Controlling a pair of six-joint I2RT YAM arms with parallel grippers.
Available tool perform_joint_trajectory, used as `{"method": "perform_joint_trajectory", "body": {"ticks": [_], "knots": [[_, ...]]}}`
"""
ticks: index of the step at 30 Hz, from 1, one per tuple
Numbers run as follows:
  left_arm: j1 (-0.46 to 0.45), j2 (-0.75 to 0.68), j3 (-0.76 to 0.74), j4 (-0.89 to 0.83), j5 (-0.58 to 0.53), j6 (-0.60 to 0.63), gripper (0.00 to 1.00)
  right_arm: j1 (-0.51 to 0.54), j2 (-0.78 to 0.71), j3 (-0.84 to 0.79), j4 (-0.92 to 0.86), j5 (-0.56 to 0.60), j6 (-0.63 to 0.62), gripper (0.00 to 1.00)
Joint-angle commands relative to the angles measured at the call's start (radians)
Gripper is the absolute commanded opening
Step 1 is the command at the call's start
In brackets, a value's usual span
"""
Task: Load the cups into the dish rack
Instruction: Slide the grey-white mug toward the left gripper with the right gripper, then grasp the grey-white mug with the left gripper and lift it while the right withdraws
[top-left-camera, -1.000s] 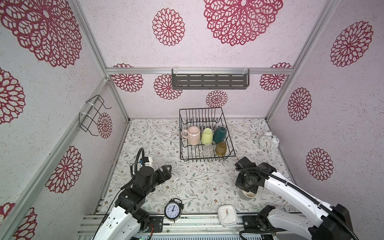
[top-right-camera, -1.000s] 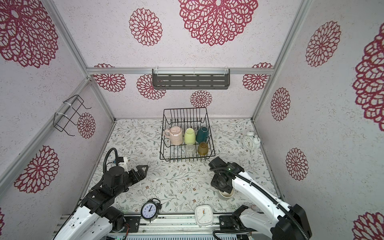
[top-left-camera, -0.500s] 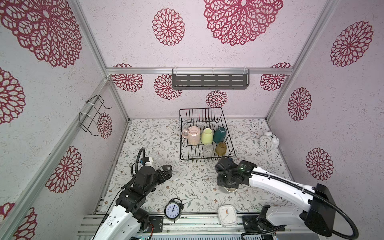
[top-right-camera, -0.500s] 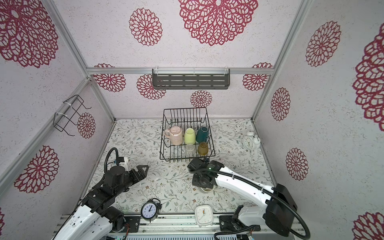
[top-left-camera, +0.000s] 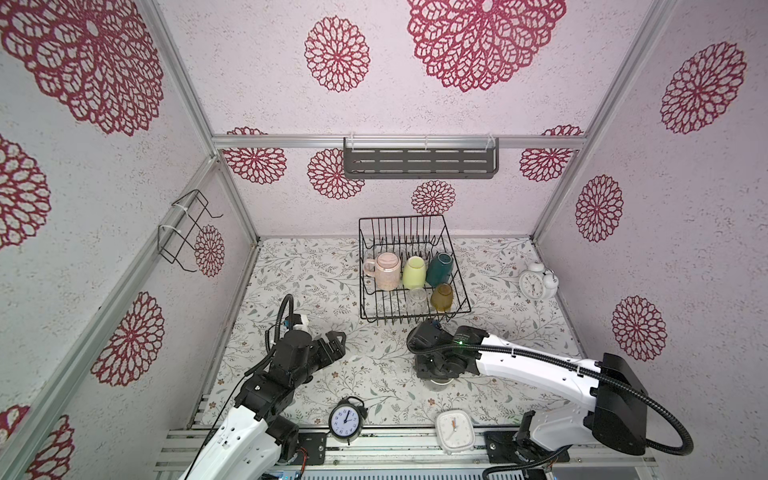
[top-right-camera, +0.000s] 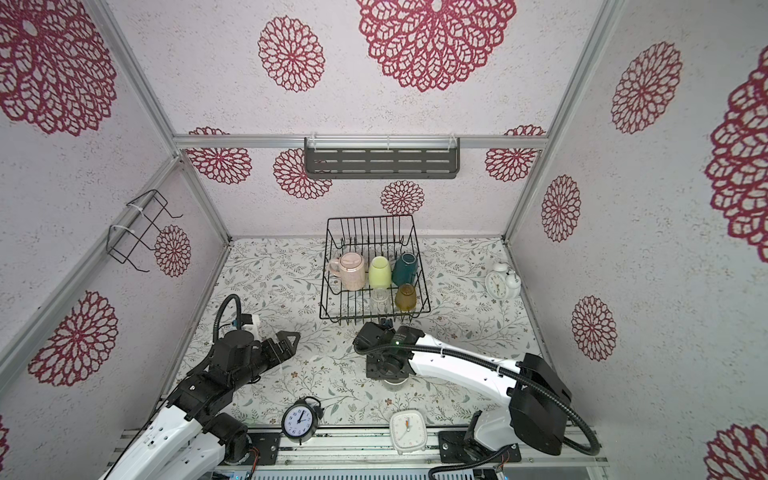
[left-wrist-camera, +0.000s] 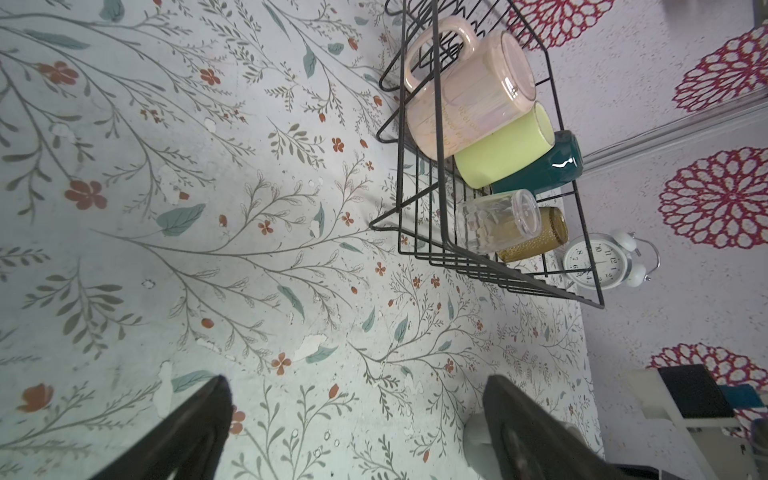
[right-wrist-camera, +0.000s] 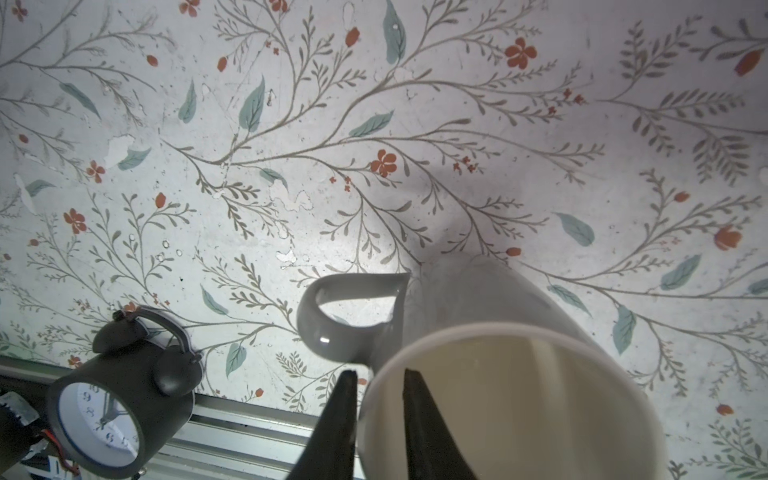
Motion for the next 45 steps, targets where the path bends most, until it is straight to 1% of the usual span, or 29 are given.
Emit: {"method": "perform_joint_trajectory", "body": {"ticks": [1,4,7,9,12,14,15,16,18,21,25,26,28,31,32,34,36,41,43,45], "knots": [[-0.011,0.013,0.013,0.062,0.043,0.012,1.00,0.002,-0.005,0.027,-0.059,0.006,-0.062,0.30],[-0.040,0.025,0.020,0.081,0.053,0.021,0.99,0.000,-0.021,0.040,-0.087,0.017,-0.091,0.39],[-0.087,0.040,0.045,0.082,0.046,0.039,0.98,-0.004,-0.051,0.068,-0.110,-0.024,-0.116,0.40],[-0.132,0.058,0.070,0.066,0.030,0.048,0.97,-0.012,-0.078,0.099,-0.133,-0.050,-0.133,0.43],[-0.203,0.090,0.108,0.032,0.000,0.054,0.97,-0.042,-0.119,0.136,-0.197,-0.021,-0.178,0.49],[-0.250,0.122,0.134,0.023,-0.009,0.054,0.96,-0.091,-0.145,0.145,-0.232,0.009,-0.228,0.51],[-0.279,0.145,0.148,0.030,-0.008,0.054,0.96,-0.130,-0.160,0.144,-0.239,0.015,-0.258,0.55],[-0.305,0.169,0.162,0.036,-0.008,0.054,0.95,-0.164,-0.175,0.138,-0.229,0.007,-0.295,0.60],[-0.369,0.238,0.212,0.040,-0.008,0.065,0.95,-0.236,-0.225,0.102,-0.173,-0.021,-0.383,0.66],[-0.460,0.362,0.315,0.007,-0.011,0.107,0.95,-0.339,-0.301,0.042,-0.108,-0.001,-0.414,0.78],[-0.556,0.534,0.463,-0.068,-0.021,0.164,0.95,-0.459,-0.354,-0.004,-0.058,0.042,-0.429,0.85],[-0.568,0.580,0.495,-0.086,-0.021,0.170,0.95,-0.485,-0.361,-0.013,-0.041,0.050,-0.428,0.86],[-0.583,0.661,0.558,-0.110,-0.020,0.179,0.96,-0.530,-0.374,-0.035,-0.002,0.073,-0.405,0.91],[-0.598,0.772,0.640,-0.134,-0.004,0.200,0.95,-0.607,-0.400,-0.086,0.069,0.053,-0.368,0.92],[-0.603,0.805,0.668,-0.139,0.007,0.211,0.92,-0.636,-0.409,-0.105,0.088,0.040,-0.359,0.92],[-0.609,0.858,0.715,-0.150,0.025,0.231,0.90,-0.700,-0.416,-0.131,0.113,-0.002,-0.348,0.92],[-0.611,0.902,0.754,-0.151,0.040,0.250,0.90,-0.772,-0.414,-0.154,0.133,-0.068,-0.339,0.92],[-0.610,1.021,0.863,-0.194,0.063,0.310,0.85,-0.937,-0.374,-0.191,0.184,-0.276,-0.323,0.92],[-0.610,1.069,0.904,-0.227,0.088,0.330,0.82,-0.969,-0.366,-0.191,0.191,-0.307,-0.318,0.92],[-0.610,1.113,0.938,-0.263,0.098,0.351,0.81,-0.979,-0.372,-0.190,0.195,-0.310,-0.312,0.92]]}}
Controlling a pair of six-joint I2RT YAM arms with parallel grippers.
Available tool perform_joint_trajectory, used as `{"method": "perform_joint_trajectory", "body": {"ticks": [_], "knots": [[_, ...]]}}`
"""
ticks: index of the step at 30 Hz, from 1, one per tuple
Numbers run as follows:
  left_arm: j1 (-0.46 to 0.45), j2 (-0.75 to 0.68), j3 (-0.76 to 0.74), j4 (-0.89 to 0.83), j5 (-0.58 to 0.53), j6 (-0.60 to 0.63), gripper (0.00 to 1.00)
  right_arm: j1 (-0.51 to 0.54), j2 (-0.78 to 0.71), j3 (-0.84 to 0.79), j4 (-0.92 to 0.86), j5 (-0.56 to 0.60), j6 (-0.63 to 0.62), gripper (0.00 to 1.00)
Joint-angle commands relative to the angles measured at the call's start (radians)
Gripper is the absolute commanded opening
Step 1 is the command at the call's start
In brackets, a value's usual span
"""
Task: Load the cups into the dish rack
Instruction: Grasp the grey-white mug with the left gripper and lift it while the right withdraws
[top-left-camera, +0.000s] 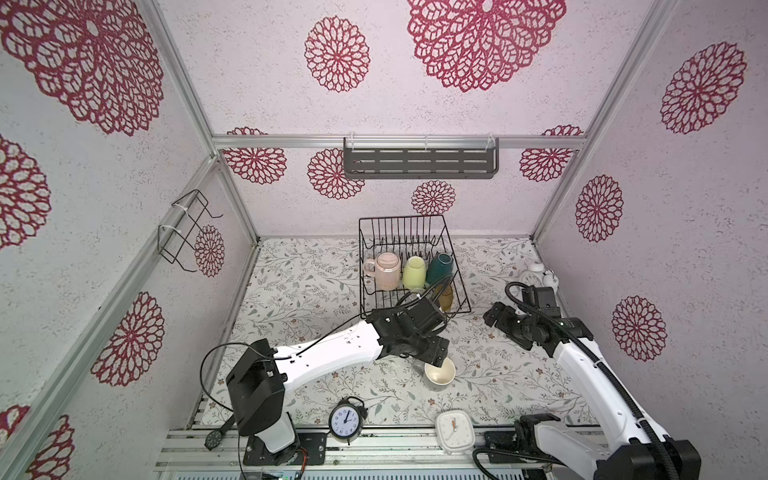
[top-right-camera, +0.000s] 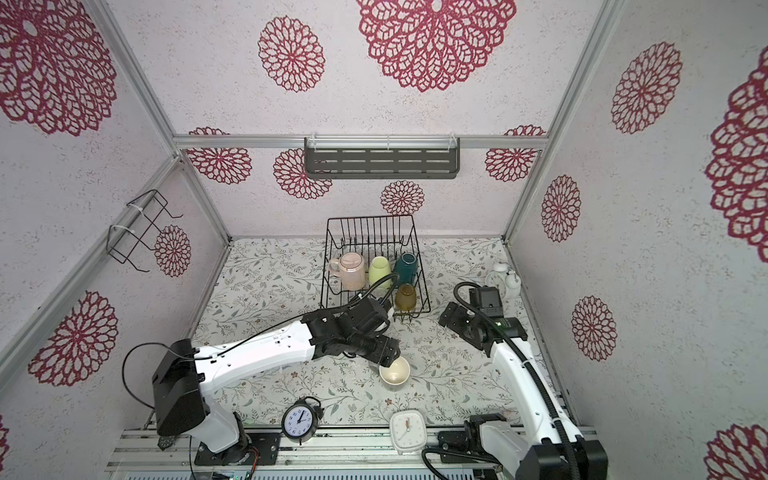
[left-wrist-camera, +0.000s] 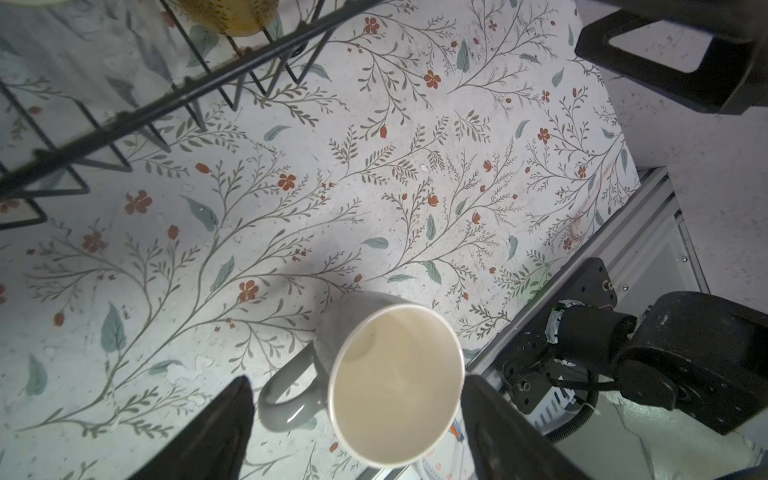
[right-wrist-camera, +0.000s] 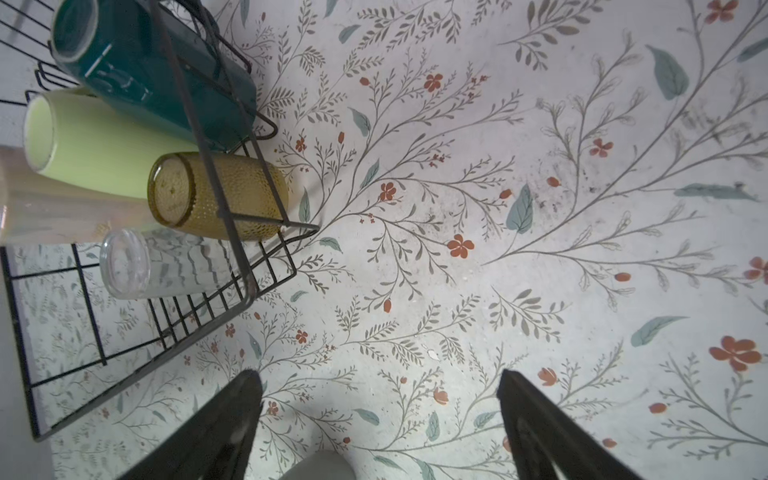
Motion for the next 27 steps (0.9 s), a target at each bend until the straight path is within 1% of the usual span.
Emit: {"method": "perform_joint_trajectory", "body": {"ticks": [1,3,4,7,13,15,17,19,20,22,23,27], "knots": [[-0.004,0.064,0.043,-0.080,0.040,0.074,0.79,-0.015,-0.015,0.009,0.043,-0.084,0.026,0.92],[0.002,0.100,0.059,-0.099,0.055,0.088,0.78,-0.015,-0.028,0.002,0.051,-0.083,0.030,0.92],[0.005,0.117,0.073,-0.115,0.062,0.094,0.76,-0.016,-0.033,0.002,0.053,-0.082,0.031,0.92],[0.014,0.157,0.102,-0.126,0.110,0.110,0.63,-0.017,-0.043,-0.001,0.045,-0.070,0.028,0.92],[0.030,0.188,0.109,-0.136,0.134,0.117,0.57,-0.022,-0.050,0.008,0.029,-0.061,0.025,0.92],[0.033,0.204,0.110,-0.146,0.141,0.116,0.53,-0.022,-0.051,0.010,0.027,-0.063,0.026,0.92],[0.033,0.221,0.109,-0.151,0.154,0.119,0.45,-0.023,-0.048,0.007,0.029,-0.068,0.029,0.92],[0.033,0.231,0.107,-0.152,0.157,0.112,0.43,-0.022,-0.046,0.004,0.033,-0.073,0.034,0.92],[0.034,0.235,0.105,-0.154,0.154,0.107,0.41,-0.022,-0.045,0.002,0.034,-0.074,0.035,0.92],[0.037,0.237,0.104,-0.158,0.150,0.101,0.32,-0.023,-0.047,0.001,0.035,-0.075,0.039,0.92],[0.041,0.233,0.101,-0.157,0.148,0.096,0.29,-0.023,-0.048,0.000,0.037,-0.075,0.041,0.92],[0.058,0.191,0.070,-0.125,0.161,0.078,0.08,-0.022,-0.056,-0.003,0.038,-0.074,0.041,0.92]]}}
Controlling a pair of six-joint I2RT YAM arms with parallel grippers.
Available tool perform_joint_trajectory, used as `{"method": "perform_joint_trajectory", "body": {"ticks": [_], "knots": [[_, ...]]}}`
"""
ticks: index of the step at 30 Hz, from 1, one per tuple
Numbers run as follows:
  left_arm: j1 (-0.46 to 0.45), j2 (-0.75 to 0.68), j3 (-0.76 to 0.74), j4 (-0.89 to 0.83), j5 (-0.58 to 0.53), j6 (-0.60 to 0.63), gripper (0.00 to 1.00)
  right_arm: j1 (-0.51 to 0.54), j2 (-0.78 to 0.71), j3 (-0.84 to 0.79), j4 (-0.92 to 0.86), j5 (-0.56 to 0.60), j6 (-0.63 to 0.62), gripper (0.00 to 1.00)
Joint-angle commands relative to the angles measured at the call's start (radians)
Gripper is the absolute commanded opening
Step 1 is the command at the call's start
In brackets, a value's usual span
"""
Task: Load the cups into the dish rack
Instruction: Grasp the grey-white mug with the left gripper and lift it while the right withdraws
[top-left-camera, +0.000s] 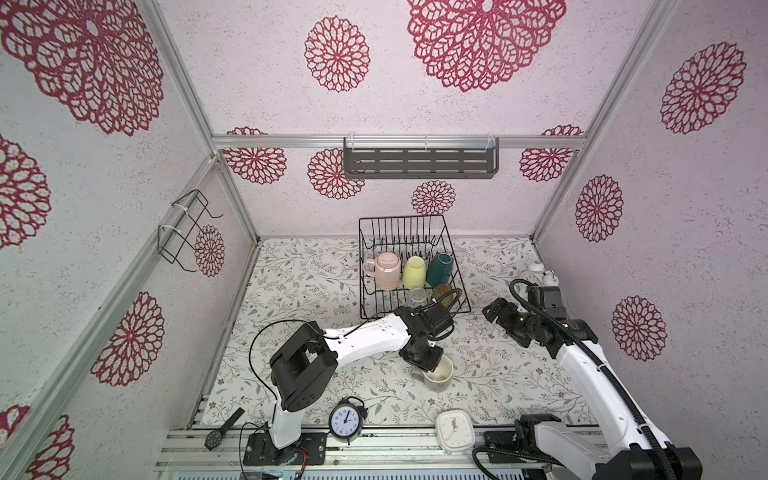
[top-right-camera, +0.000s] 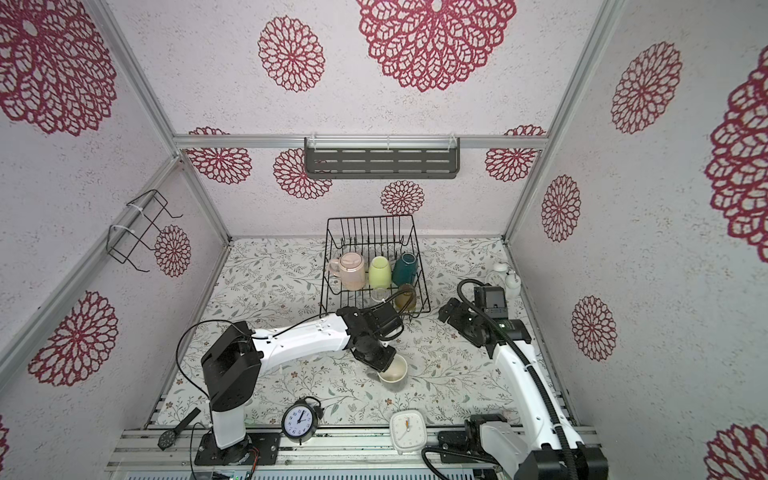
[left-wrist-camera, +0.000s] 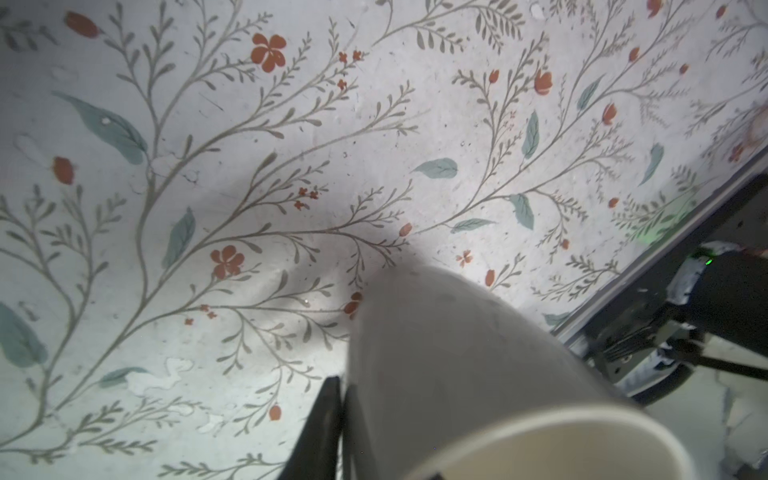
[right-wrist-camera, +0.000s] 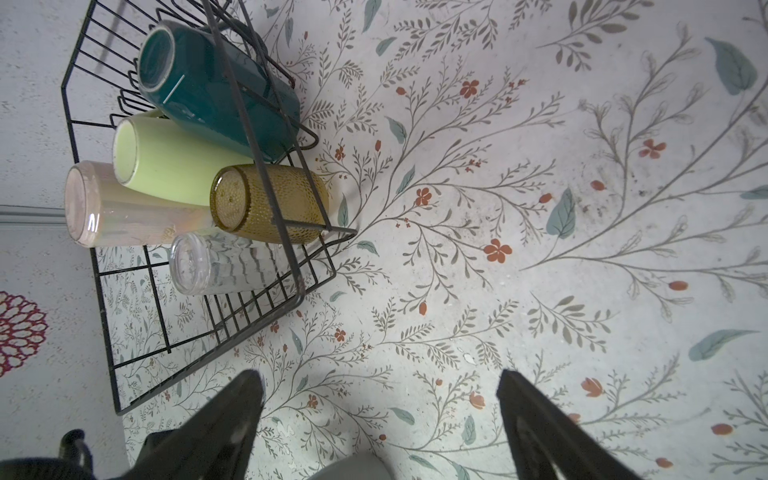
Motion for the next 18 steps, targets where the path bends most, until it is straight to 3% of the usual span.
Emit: {"method": "perform_joint_trajectory", "body": {"ticks": [1,4,10,13,18], "knots": [[0.025,-0.059,-0.024,0.040,0.025,-0.008,0.06,-0.005,-0.027,-0.004,0.008,-0.008,0.016,0.92],[0.046,-0.118,-0.076,0.086,0.046,-0.037,0.00,-0.005,-0.042,-0.003,0.011,0.012,0.015,0.92],[0.050,-0.289,-0.155,0.135,0.022,-0.096,0.00,-0.006,-0.073,0.031,0.015,0.037,0.005,0.92],[0.057,-0.418,-0.239,0.220,0.016,-0.116,0.00,-0.004,-0.085,0.038,0.040,-0.043,0.051,0.92],[0.149,-0.621,-0.440,0.472,0.128,-0.178,0.00,0.025,-0.115,0.006,0.280,-0.335,0.188,0.96]]}}
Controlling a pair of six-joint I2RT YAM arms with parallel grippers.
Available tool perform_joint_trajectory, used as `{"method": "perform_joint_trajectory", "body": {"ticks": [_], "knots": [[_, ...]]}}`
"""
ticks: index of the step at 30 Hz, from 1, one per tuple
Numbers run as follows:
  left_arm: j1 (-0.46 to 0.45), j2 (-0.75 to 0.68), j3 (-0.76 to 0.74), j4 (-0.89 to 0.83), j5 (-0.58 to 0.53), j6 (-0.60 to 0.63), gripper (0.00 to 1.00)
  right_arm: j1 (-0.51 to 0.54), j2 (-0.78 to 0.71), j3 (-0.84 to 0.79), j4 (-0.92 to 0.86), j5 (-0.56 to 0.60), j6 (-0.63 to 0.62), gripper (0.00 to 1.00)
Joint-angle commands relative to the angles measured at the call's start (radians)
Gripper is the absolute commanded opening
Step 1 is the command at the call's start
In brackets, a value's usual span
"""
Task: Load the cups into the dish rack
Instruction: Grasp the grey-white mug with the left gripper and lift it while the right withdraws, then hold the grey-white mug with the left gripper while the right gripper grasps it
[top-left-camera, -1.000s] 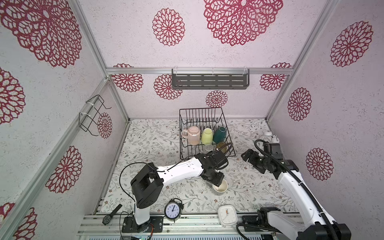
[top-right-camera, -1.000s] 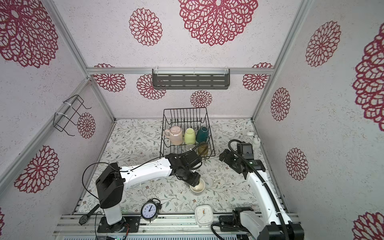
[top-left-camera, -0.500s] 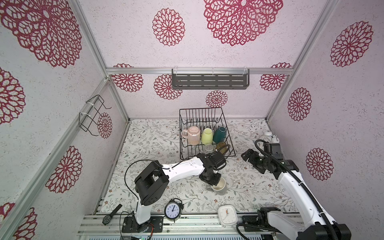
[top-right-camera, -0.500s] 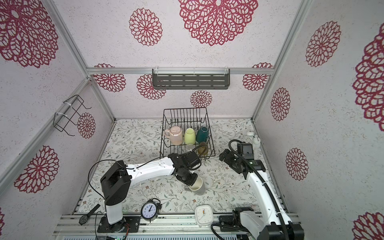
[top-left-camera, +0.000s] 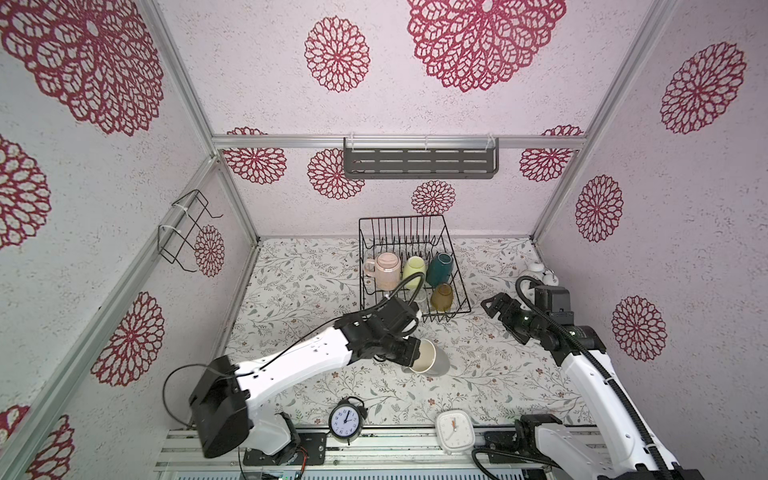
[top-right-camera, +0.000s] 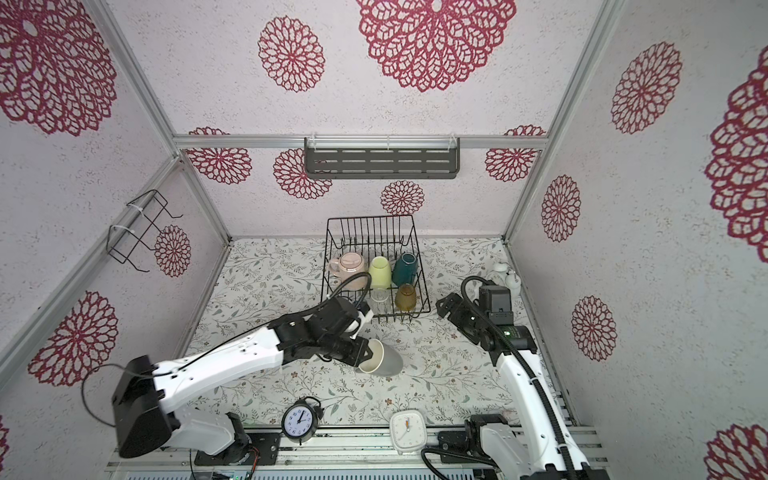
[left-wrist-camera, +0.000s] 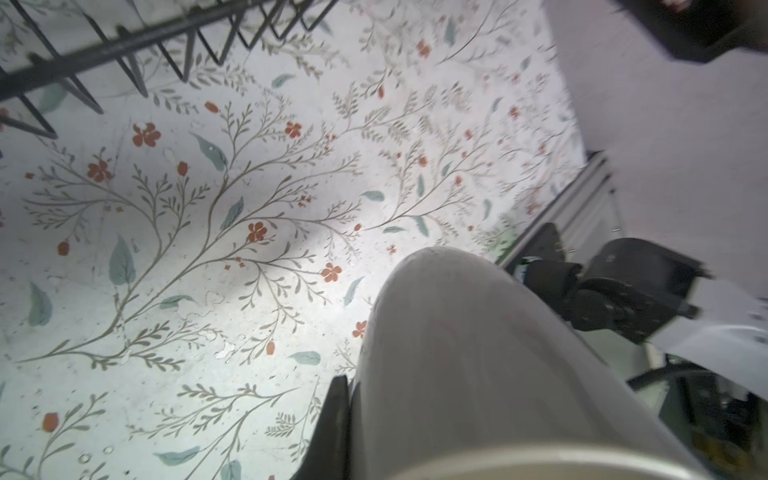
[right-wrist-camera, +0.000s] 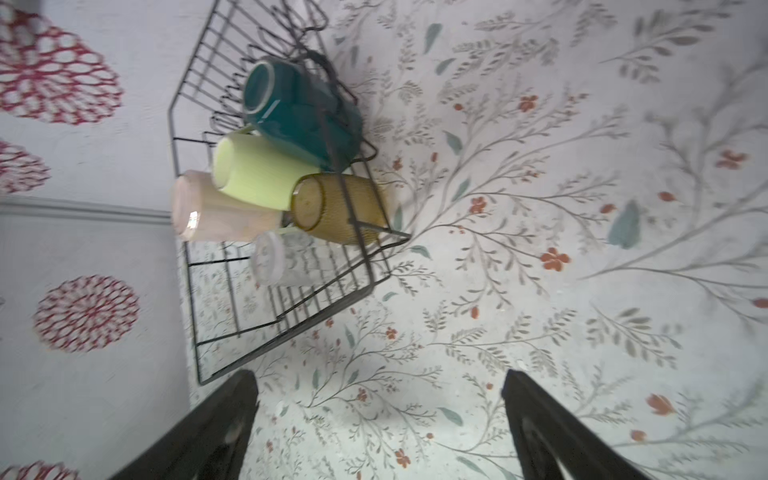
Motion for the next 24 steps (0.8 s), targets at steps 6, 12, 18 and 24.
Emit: {"method": "perform_joint_trajectory", "body": {"ticks": [6,12,18,24], "knots": [[0.201,-0.267,-0.249,0.428,0.169,-0.097,0.00,0.152,-0.043,-0.008,0.376,-0.249,0.185,0.90],[0.289,-0.404,-0.368,0.662,0.271,-0.198,0.00,0.296,-0.007,-0.004,0.575,-0.404,0.196,0.99],[0.289,-0.471,-0.373,0.668,0.260,-0.137,0.00,0.411,0.042,-0.015,0.737,-0.476,0.266,0.99],[0.289,-0.463,-0.364,0.707,0.270,-0.139,0.00,0.472,0.015,-0.033,0.754,-0.445,0.192,0.99]]}}
